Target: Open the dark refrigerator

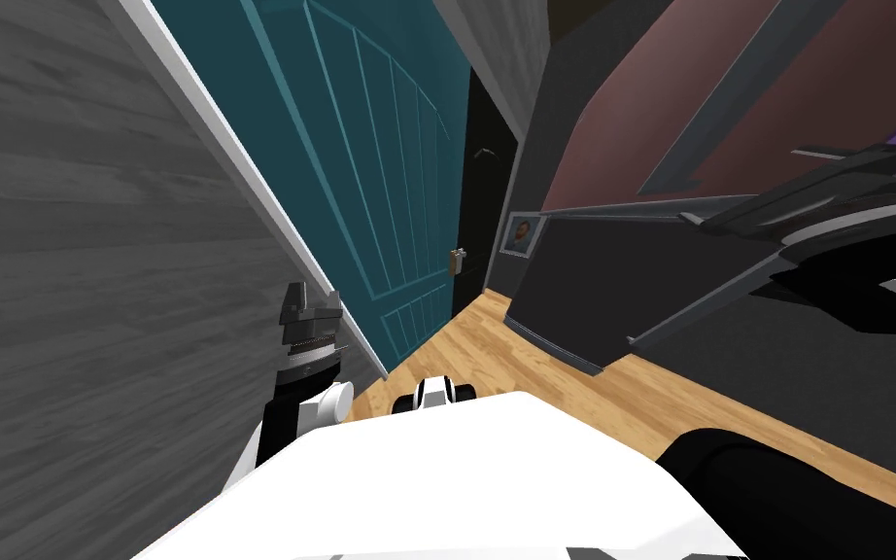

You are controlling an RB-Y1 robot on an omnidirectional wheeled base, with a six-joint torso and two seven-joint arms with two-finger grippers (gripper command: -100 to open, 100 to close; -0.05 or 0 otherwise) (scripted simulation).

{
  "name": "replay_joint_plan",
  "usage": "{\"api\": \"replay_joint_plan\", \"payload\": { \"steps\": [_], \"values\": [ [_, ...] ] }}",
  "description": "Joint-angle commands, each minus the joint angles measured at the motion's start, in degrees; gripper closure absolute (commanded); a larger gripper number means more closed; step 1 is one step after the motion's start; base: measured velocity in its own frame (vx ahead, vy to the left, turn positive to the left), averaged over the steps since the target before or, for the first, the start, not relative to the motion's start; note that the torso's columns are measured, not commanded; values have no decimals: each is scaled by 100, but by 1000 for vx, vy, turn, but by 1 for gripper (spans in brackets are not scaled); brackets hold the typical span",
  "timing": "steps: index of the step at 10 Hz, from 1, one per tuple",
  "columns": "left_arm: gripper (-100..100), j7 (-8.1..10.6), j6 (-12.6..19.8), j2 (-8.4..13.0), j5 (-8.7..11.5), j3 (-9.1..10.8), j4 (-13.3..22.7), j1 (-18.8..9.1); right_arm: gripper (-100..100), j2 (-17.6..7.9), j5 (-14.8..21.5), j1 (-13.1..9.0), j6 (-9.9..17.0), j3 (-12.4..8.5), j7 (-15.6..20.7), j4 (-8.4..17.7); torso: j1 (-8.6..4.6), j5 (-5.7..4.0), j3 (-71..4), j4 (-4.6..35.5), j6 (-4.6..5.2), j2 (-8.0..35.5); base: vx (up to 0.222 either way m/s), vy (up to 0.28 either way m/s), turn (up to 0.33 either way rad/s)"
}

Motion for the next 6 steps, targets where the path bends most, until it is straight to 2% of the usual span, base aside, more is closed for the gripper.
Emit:
{"api": "replay_joint_plan", "payload": {
  "steps": [1,6],
  "values": [
    [0,0,0,0,0,-1,0,-1,0,9,-6,17,-7,-2,-11,3,2,-14,12,-4,4,10,-10,0,-28],
    [0,0,0,0,0,-1,0,-1,0,55,-7,41,-27,42,-12,7,-42,-51,44,2,32,39,-4,3,-10]
  ]
}}
